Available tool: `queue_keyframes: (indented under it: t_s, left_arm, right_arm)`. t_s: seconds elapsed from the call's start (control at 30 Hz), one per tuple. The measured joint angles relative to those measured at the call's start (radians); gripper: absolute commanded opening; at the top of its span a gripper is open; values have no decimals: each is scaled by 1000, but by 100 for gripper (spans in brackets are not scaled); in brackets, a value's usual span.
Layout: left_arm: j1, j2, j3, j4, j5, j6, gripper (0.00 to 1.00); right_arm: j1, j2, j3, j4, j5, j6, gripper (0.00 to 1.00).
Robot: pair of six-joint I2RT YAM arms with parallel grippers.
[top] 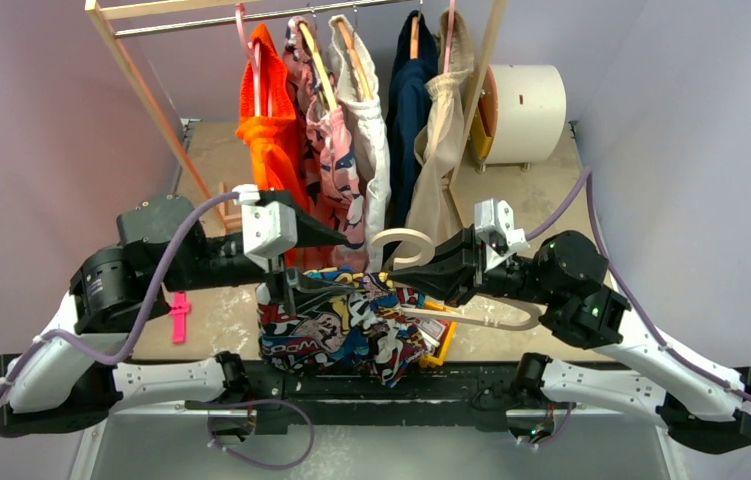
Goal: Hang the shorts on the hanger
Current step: Hang the shorts on the hanger.
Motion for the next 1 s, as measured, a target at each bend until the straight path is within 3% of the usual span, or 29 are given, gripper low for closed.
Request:
queue_keyframes:
  t_s: [0.43,0.53,0.8,0.87,1.0]
  left_arm:
    - [0,45,-34,-124,-36,53,63]
    - [0,62,-48,-140,-43,60,56]
    - [0,101,-50,-136,-5,74,15]
    - [-3,103,-51,-135,20,72,15]
    - [-5,102,-58,-117,49,69,24]
  right_arm:
    - [0,-11,-2,10,6,5,0]
    - [0,-10,-2,10,6,5,0]
    - [-2,-11,-2,10,8,3,0]
    - [-7,-11,-2,10,9,3,0]
    - [-7,-21,-11,19,6,5,0]
